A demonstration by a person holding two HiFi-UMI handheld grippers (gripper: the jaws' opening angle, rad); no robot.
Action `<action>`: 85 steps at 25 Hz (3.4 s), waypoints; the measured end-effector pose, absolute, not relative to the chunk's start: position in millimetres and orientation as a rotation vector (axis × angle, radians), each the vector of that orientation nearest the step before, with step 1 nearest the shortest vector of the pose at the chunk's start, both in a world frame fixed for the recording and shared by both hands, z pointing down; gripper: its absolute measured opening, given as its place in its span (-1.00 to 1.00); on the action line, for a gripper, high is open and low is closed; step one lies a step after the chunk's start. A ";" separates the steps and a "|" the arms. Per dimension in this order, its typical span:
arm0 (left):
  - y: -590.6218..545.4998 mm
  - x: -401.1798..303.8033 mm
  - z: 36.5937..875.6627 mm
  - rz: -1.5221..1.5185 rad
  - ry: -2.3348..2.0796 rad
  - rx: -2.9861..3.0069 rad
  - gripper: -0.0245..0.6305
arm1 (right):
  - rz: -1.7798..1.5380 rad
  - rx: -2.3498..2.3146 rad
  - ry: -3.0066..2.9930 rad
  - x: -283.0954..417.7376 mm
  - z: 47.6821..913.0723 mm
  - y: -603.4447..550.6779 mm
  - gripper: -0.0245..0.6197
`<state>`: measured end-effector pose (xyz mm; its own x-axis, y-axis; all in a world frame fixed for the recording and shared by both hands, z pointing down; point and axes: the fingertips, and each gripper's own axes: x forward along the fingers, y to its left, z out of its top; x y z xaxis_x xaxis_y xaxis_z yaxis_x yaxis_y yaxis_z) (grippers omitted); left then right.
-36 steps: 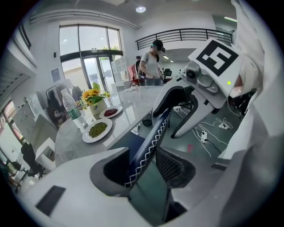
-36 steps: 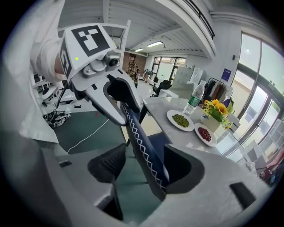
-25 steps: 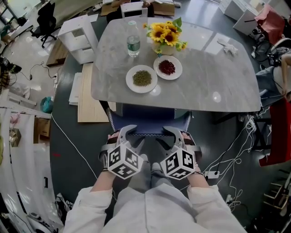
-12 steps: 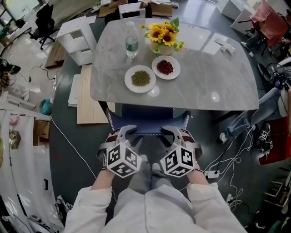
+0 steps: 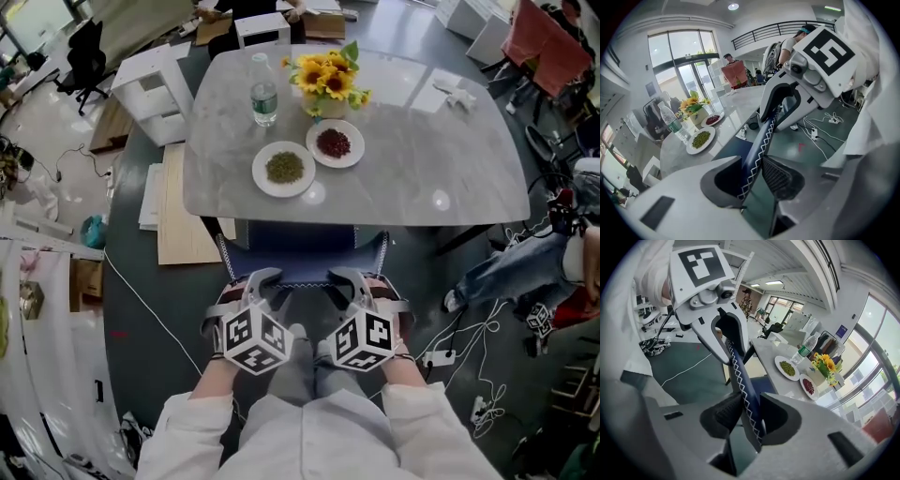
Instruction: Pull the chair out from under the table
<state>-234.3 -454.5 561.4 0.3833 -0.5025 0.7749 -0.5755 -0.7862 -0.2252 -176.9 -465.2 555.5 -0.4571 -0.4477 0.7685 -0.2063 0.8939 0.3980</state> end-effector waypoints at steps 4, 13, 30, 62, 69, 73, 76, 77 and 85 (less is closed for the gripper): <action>-449.4 -234.7 561.9 1.400 -0.983 2.538 -0.51 | -0.305 0.474 -2.057 -177.4 555.9 -460.0 -0.58; -410.4 -221.9 569.8 1.436 -1.015 2.483 -0.51 | -0.319 0.456 -2.043 -164.8 563.3 -421.9 -0.59; -325.0 -188.7 573.7 1.475 -1.074 2.413 -0.54 | -0.384 0.370 -2.062 -132.9 564.9 -340.5 -0.61; -173.5 -126.4 557.3 1.470 -1.198 2.365 -0.54 | -0.437 0.204 -2.121 -72.3 550.9 -189.1 -0.64; -139.6 -120.2 558.0 1.477 -1.160 2.379 -0.54 | -0.408 0.192 -2.103 -66.1 551.7 -153.4 -0.65; -120.8 -117.1 558.0 1.486 -1.132 2.392 -0.54 | -0.388 0.199 -2.089 -62.9 552.2 -132.8 -0.66; -107.6 -116.2 557.4 1.488 -1.101 2.409 -0.54 | -0.366 0.214 -2.078 -61.7 551.7 -118.3 -0.66; -102.7 -116.2 557.4 1.491 -1.085 2.416 -0.54 | -0.356 0.220 -2.074 -61.7 551.7 -113.0 -0.66; -67.3 -113.8 557.6 1.490 -0.967 2.489 -0.55 | -0.302 0.294 -2.030 -59.0 554.6 -77.8 -0.66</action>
<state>-113.8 -67.3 557.6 0.3260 -0.4732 0.8184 -0.5549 -0.7967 -0.2396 -59.0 -77.8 554.6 -0.4516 -0.3332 0.8277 -0.0779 0.9388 0.3355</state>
